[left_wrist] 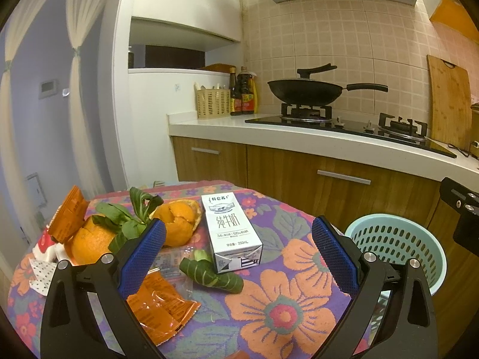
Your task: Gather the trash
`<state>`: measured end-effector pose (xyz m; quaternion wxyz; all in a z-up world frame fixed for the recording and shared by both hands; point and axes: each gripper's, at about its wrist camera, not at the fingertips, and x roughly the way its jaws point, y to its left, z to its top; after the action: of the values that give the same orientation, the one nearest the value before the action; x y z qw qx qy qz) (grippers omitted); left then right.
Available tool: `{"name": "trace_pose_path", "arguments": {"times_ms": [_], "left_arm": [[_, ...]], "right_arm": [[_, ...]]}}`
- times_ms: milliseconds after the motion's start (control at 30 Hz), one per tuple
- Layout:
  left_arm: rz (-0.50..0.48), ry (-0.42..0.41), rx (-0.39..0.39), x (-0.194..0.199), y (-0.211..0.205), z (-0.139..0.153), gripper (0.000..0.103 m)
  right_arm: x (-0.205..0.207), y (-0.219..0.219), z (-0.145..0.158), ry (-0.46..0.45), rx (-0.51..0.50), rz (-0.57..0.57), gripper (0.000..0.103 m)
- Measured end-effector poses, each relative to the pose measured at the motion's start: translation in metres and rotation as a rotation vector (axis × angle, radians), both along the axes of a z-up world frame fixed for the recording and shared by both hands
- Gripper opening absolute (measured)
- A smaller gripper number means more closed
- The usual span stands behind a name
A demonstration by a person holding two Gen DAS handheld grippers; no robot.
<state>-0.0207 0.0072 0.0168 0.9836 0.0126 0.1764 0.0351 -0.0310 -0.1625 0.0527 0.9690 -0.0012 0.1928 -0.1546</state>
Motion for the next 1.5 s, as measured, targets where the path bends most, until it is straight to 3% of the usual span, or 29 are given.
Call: {"name": "trace_pose_path", "arguments": {"times_ms": [333,433,567,733,833,900,1033,1167,1200,1367,1500], "left_arm": [[0.002,0.001,-0.006,0.001,0.001,0.000,0.095],[0.004,0.028,-0.006,-0.001,0.001,0.000,0.095],[0.034,0.127,0.012,-0.016,0.005,-0.008,0.094],[0.056,0.151,0.005,-0.050,0.022,-0.020,0.092],[0.079,0.193,-0.070,-0.060,0.049,-0.022,0.088],[0.099,0.221,-0.146,-0.065,0.076,-0.022,0.087],[0.134,0.263,-0.218,-0.067,0.114,-0.024,0.085],[0.132,0.318,-0.333,-0.060,0.149,-0.028,0.080],[0.123,0.323,-0.351,-0.058,0.153,-0.030,0.080],[0.025,0.407,-0.473,-0.033,0.168,-0.044,0.076],[0.037,0.434,-0.513,-0.016,0.169,-0.052,0.071]], "right_arm": [[0.001,-0.001,-0.006,0.027,0.060,0.019,0.096],[0.002,0.001,-0.007,0.029,0.048,0.029,0.096],[0.006,0.006,-0.008,0.035,0.074,0.077,0.096],[0.001,0.027,-0.011,-0.022,0.059,0.155,0.096],[0.004,0.048,-0.011,-0.034,0.034,0.226,0.096],[0.013,0.059,-0.013,0.023,0.058,0.304,0.096],[0.032,0.085,-0.023,0.107,0.088,0.412,0.095],[0.053,0.102,-0.037,0.195,0.113,0.481,0.081],[0.056,0.102,-0.040,0.216,0.123,0.497,0.076],[0.066,0.122,-0.053,0.277,0.122,0.635,0.074],[0.072,0.146,-0.061,0.335,0.068,0.726,0.067]]}}
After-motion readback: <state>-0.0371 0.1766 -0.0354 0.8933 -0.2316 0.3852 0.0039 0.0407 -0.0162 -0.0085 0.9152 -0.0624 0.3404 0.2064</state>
